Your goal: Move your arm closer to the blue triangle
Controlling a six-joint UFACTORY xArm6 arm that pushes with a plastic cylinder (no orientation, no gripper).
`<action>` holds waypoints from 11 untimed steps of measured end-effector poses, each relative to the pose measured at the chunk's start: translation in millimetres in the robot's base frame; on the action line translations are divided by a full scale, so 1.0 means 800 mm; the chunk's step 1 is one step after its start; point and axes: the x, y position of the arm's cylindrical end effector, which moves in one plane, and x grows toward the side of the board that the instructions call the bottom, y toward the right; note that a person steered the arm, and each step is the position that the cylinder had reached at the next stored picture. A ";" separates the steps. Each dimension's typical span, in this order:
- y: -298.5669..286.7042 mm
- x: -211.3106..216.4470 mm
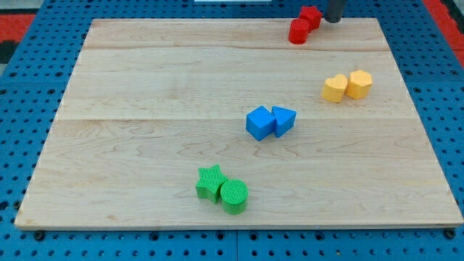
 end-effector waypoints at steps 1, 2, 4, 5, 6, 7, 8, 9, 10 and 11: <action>0.010 0.014; 0.014 0.059; 0.127 0.064; 0.196 0.084; 0.196 0.092; 0.186 0.186; 0.140 0.276; 0.031 0.318; -0.119 0.314; -0.199 0.314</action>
